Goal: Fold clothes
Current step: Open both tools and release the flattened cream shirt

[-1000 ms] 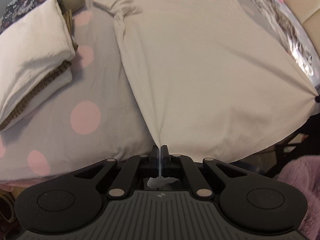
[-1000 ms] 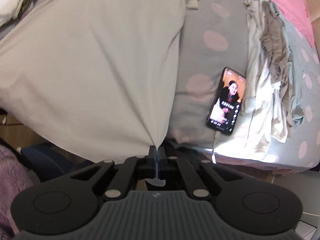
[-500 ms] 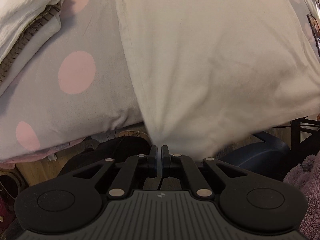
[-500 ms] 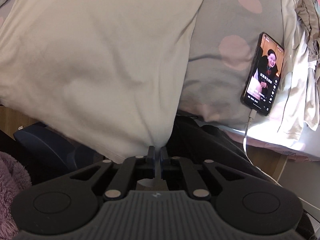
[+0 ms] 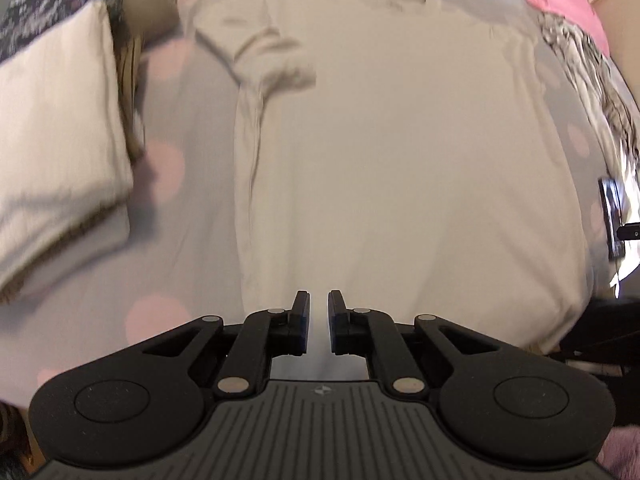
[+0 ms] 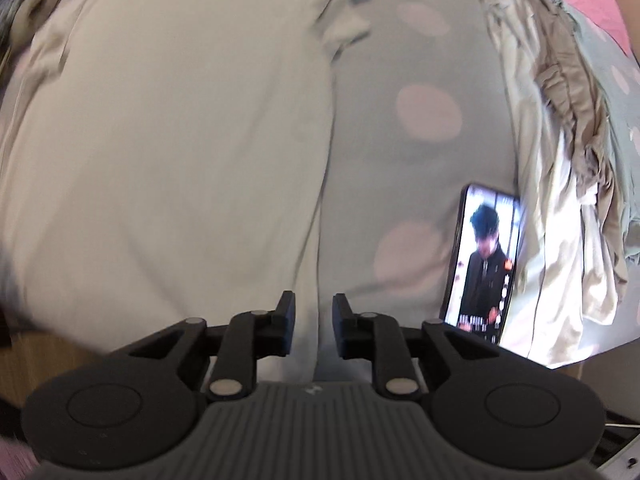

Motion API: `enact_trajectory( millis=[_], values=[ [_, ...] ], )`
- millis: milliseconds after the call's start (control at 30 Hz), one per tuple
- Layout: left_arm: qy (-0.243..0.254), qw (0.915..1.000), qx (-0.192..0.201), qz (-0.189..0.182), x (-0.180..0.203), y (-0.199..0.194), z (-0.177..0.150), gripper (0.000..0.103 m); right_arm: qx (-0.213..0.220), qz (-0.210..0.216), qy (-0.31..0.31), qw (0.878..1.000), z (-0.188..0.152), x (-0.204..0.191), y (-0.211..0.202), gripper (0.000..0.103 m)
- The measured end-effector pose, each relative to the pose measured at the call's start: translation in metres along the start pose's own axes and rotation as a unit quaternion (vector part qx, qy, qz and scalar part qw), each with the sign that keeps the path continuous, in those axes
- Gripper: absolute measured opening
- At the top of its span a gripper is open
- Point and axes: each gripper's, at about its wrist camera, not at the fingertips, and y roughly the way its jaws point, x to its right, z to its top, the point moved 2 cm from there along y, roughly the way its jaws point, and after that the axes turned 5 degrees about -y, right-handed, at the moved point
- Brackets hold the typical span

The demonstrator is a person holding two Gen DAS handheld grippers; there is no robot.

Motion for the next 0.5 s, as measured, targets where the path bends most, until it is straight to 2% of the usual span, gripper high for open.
enact_trajectory(
  millis=[133, 300, 367, 500],
  values=[
    [0.021, 0.9988, 0.042, 0.013, 0.014, 0.006, 0.034, 0.014, 0.024, 0.011, 0.051, 0.998, 0.035, 0.008, 0.006, 0.027],
    [0.060, 0.9926, 0.089, 0.057, 0.029, 0.033, 0.070, 0.019, 0.062, 0.021, 0.119, 0.991, 0.082, 0.030, 0.015, 0.030],
    [0.054, 0.9912, 0.098, 0.070, 0.027, 0.042, 0.086, 0.020, 0.080, 0.026, 0.152, 0.985, 0.100, 0.046, 0.020, 0.030],
    [0.018, 0.9918, 0.103, 0.073, 0.022, 0.058, 0.117, 0.021, 0.107, 0.049, 0.222, 0.968, 0.129, 0.080, 0.036, 0.032]
  ],
)
